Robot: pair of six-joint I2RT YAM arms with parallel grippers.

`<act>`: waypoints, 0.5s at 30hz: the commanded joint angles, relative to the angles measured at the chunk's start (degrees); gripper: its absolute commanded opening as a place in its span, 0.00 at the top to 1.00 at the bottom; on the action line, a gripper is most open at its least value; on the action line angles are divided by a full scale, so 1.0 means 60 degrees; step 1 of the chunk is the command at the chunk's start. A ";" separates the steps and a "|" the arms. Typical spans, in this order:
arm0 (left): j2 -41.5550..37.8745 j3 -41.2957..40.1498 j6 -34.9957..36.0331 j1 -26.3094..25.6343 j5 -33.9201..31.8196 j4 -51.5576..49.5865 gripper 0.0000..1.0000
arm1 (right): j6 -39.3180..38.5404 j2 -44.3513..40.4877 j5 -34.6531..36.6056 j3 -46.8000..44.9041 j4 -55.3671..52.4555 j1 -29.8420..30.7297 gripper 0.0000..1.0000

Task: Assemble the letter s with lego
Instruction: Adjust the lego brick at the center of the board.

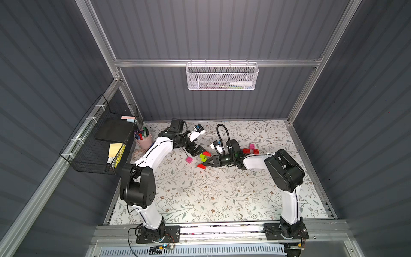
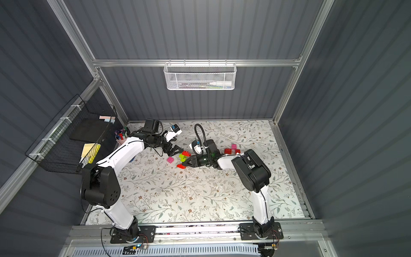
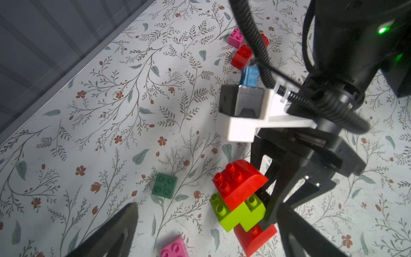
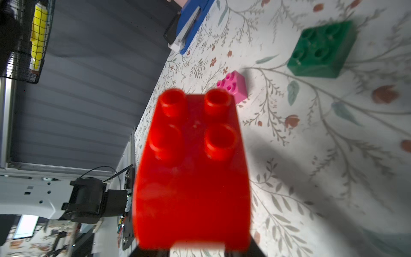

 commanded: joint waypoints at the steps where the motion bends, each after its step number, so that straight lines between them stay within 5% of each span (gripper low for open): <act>1: -0.0440 0.0160 -0.0534 0.0258 0.0018 0.0286 0.01 | 0.0723 0.0379 -0.0711 0.0500 -0.0521 0.0055 0.67; 15: -0.0206 0.0273 -0.0646 0.0440 0.0061 0.0185 0.00 | 0.1819 0.1636 -0.1499 0.1968 -0.1248 -0.0101 0.61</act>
